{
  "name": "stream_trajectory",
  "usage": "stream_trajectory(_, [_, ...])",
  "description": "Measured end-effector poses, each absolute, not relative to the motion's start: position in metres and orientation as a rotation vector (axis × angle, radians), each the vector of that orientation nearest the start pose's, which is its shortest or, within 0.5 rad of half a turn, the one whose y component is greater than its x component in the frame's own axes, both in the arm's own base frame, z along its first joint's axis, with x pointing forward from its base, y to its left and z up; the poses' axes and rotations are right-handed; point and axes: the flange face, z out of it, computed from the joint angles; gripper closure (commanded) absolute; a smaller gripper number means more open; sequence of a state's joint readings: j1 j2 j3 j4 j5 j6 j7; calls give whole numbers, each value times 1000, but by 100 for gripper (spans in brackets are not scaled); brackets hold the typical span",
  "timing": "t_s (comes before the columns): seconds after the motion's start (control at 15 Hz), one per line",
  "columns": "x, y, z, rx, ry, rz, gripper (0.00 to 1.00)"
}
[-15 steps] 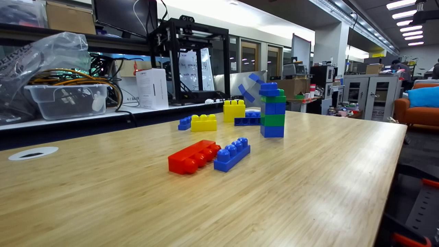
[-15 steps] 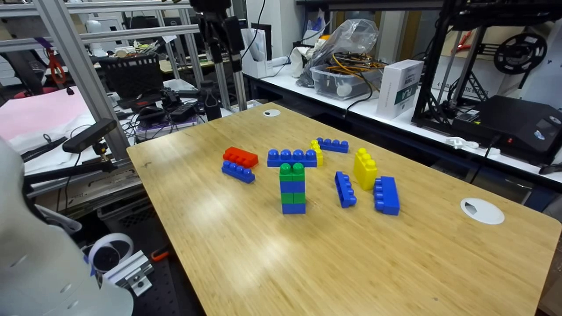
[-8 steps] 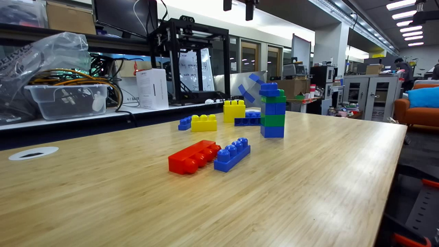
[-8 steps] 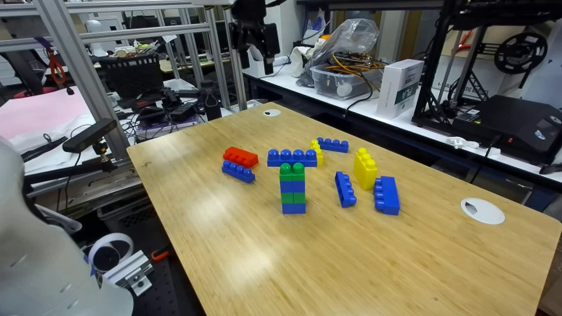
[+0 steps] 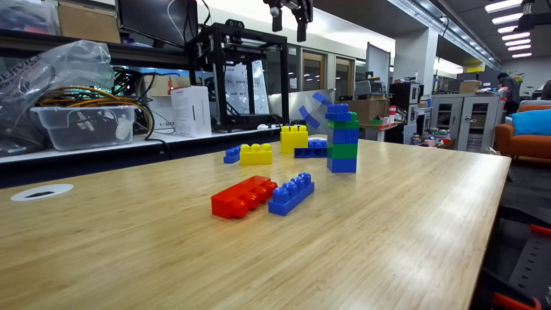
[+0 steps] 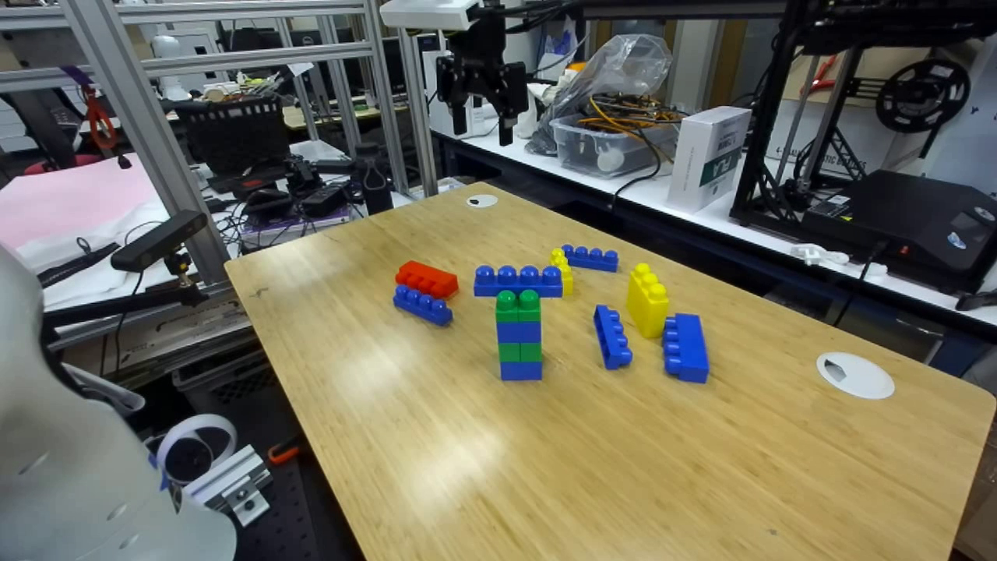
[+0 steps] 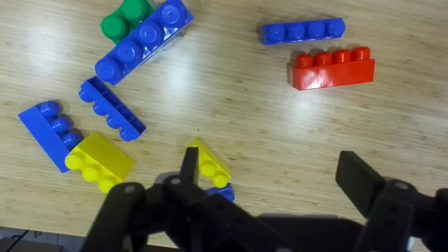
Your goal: Pick the yellow block and put it on the green block
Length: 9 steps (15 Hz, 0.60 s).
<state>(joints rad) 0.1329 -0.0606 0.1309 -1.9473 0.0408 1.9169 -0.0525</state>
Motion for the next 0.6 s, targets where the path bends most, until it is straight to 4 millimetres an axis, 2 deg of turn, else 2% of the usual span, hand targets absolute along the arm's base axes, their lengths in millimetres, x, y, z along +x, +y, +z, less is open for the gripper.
stream_trajectory(0.6, [528, 146, 508, -3065, -459, -53, 0])
